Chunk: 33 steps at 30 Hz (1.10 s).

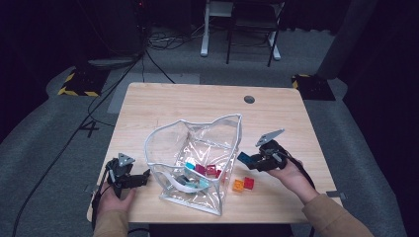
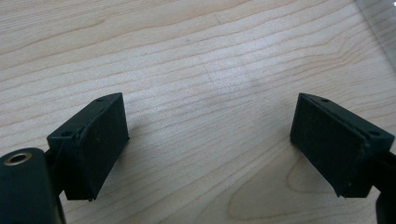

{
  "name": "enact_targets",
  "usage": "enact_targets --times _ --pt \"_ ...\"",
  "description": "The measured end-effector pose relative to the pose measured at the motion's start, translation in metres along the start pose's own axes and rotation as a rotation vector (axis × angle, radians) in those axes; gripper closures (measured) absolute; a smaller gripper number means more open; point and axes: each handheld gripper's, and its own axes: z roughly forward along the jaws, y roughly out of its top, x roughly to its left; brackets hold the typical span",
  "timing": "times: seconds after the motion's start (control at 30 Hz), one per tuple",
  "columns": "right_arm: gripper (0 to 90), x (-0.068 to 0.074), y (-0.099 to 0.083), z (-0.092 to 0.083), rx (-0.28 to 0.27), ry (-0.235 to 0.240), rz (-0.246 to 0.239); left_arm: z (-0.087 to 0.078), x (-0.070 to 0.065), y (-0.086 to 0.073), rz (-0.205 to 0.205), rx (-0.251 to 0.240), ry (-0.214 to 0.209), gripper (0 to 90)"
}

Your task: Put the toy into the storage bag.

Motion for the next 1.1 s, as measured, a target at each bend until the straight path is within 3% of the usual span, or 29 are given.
enact_targets --times 0.3,0.47,0.9,1.1 --pt "58.9 0.012 0.012 -0.050 -0.058 0.034 0.003 0.000 0.000 0.000 0.002 0.000 -0.001 11.6" --pt "58.8 0.022 0.026 -0.073 -0.072 0.045 -0.038 0.000 0.000 0.000 -0.001 -0.001 -0.001 11.7" --pt "58.8 0.042 0.056 -0.118 -0.115 0.062 -0.079 0.000 0.000 0.000 -0.001 -0.001 -0.001 11.7" --pt "58.8 0.050 0.071 -0.129 -0.122 0.061 -0.105 0.000 0.000 0.000 -0.001 -0.001 -0.001 11.7"
